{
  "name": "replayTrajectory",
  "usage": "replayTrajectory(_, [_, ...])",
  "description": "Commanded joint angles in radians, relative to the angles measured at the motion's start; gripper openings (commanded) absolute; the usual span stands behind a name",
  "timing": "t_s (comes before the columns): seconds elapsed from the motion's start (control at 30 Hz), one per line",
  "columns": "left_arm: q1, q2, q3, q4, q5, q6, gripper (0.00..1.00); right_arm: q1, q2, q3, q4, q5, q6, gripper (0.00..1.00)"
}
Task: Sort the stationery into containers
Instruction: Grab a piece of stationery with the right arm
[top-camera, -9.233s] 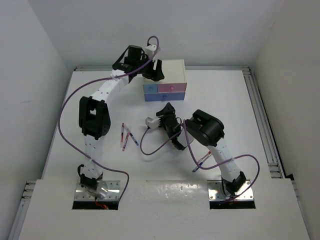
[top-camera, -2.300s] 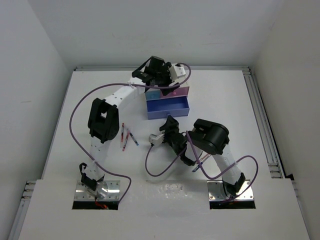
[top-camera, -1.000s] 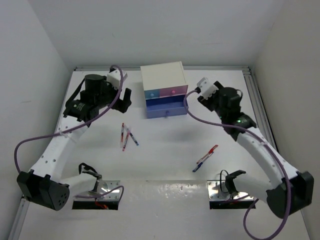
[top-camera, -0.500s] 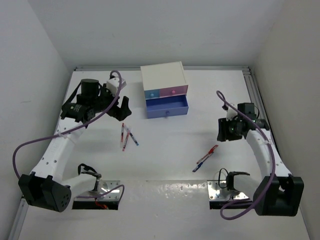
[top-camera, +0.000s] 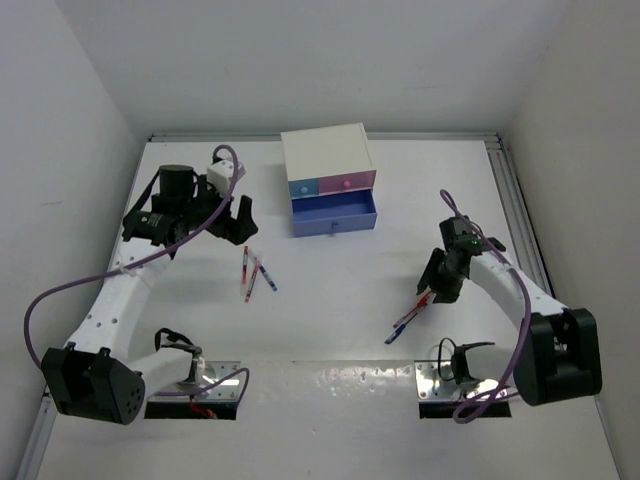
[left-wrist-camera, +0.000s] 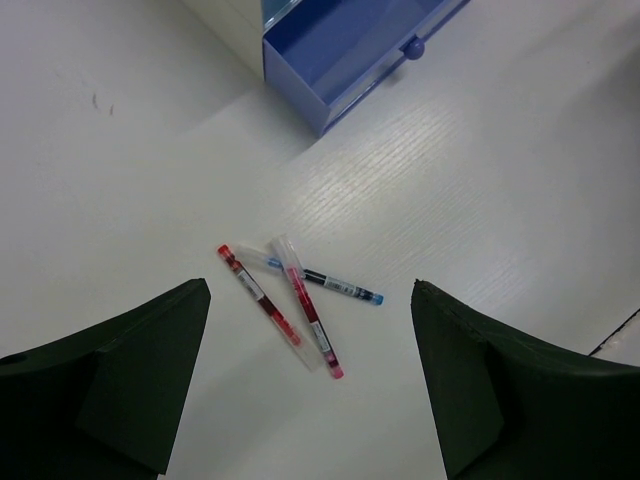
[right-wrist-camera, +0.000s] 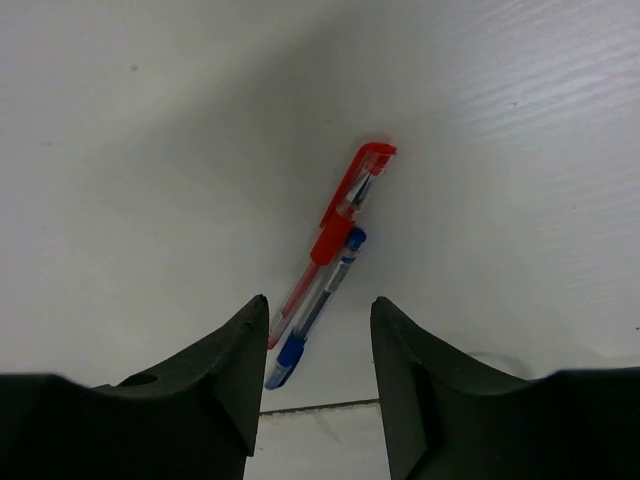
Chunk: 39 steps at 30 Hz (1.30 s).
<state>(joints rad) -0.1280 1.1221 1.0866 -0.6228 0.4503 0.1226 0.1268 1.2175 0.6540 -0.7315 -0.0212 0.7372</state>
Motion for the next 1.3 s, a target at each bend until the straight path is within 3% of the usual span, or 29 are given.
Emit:
replayTrajectory(0.0, [0.021, -0.013, -0.007, 0.035, 0.004, -0.009, 0.88, -0.007, 0.046, 0.013, 0.041, 0.05, 0.117, 0.45])
replayTrajectory(0.47, [0.07, -0.005, -0.016, 0.044, -0.005, 0.005, 0.89, -0.013, 0.217, 0.058, 0.103, 0.098, 0.09, 0.36])
replayTrajectory(0.73, [0.088, -0.008, -0.019, 0.038, -0.008, -0.001, 0.89, -0.01, 0.347, 0.111, 0.156, 0.101, 0.062, 0.18])
replayTrajectory(1.1, [0.103, 0.015, -0.013, 0.055, -0.027, -0.011, 0.89, 0.04, 0.508, 0.236, 0.195, 0.032, 0.117, 0.11])
replayTrajectory(1.17, [0.106, 0.019, -0.007, 0.06, -0.028, -0.012, 0.89, 0.053, 0.537, 0.265, 0.207, 0.024, 0.131, 0.02])
replayTrajectory(1.27, [0.11, 0.028, 0.002, 0.066, -0.021, -0.005, 0.89, 0.08, 0.55, 0.335, 0.23, -0.052, 0.12, 0.0])
